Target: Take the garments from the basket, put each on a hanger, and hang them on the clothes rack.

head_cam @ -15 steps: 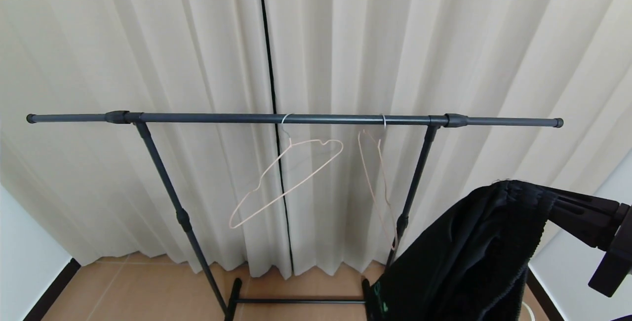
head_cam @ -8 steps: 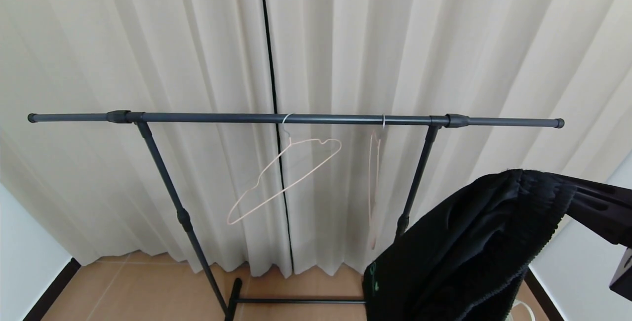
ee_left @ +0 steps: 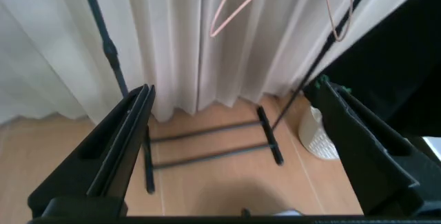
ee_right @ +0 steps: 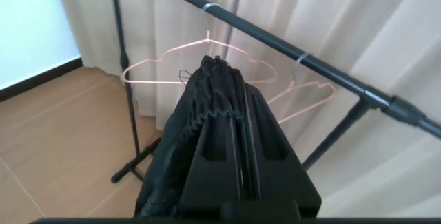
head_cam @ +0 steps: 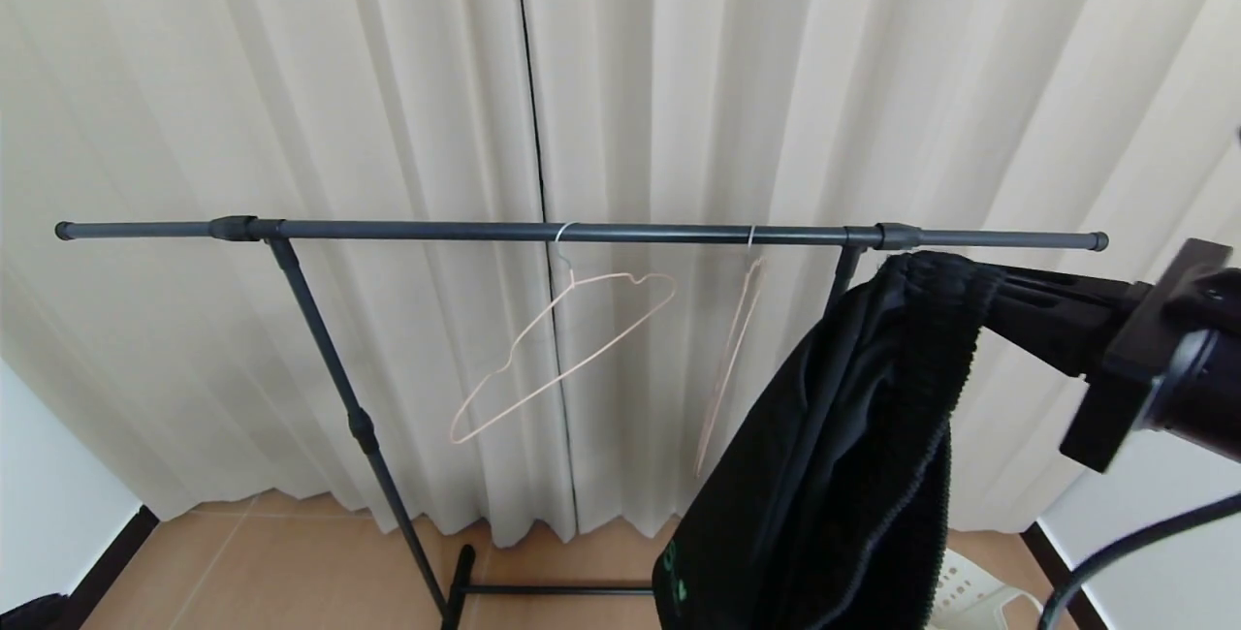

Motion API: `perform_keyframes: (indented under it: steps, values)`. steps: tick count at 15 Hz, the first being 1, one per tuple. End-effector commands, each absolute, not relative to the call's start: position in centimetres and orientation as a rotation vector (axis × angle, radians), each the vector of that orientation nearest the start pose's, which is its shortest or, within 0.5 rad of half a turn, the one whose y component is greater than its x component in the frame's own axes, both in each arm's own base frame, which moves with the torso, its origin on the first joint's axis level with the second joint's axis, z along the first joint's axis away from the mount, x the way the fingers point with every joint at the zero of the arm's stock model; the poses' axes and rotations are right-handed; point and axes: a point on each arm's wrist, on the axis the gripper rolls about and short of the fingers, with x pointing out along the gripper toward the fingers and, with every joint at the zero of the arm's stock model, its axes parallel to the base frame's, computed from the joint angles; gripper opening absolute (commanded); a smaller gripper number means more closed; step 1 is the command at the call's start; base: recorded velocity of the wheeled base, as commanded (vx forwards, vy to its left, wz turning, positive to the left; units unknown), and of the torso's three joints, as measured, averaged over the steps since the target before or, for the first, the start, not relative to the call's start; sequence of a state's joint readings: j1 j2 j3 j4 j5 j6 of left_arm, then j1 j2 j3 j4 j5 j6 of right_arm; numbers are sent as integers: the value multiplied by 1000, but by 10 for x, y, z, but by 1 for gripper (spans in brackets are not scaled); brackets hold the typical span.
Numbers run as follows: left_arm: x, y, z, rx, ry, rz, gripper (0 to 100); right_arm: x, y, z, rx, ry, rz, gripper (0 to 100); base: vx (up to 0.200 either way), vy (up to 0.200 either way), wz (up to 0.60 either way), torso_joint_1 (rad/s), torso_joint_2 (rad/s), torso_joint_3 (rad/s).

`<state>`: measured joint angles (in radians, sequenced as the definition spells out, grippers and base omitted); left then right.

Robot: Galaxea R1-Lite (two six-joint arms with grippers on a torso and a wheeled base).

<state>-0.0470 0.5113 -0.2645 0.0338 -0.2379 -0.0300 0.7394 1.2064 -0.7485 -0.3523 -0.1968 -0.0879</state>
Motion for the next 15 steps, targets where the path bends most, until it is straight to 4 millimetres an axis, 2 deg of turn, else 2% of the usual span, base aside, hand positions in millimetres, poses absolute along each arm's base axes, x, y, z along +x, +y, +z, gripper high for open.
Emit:
perform_keyframes:
  steps: [1,3,6,7,10,15]
  values:
    - [82,-22,171,-83,511,-411,100,164,143,254,-101,137,485,0,0,0,0,0,0,0]
    - [96,-35,173,-87,575,-474,100,172,149,258,-60,142,438,0,0,0,0,0,0,0]
    - [127,-78,178,-121,719,-611,100,176,170,255,12,174,411,0,0,0,0,0,0,0]
    - [133,-85,176,-113,746,-628,100,177,174,253,22,182,394,0,0,0,0,0,0,0]
    - [164,-131,159,-99,871,-694,100,181,190,244,88,207,393,0,0,0,0,0,0,0]
    - [197,-182,134,-151,965,-671,100,176,197,245,110,194,425,0,0,0,0,0,0,0]
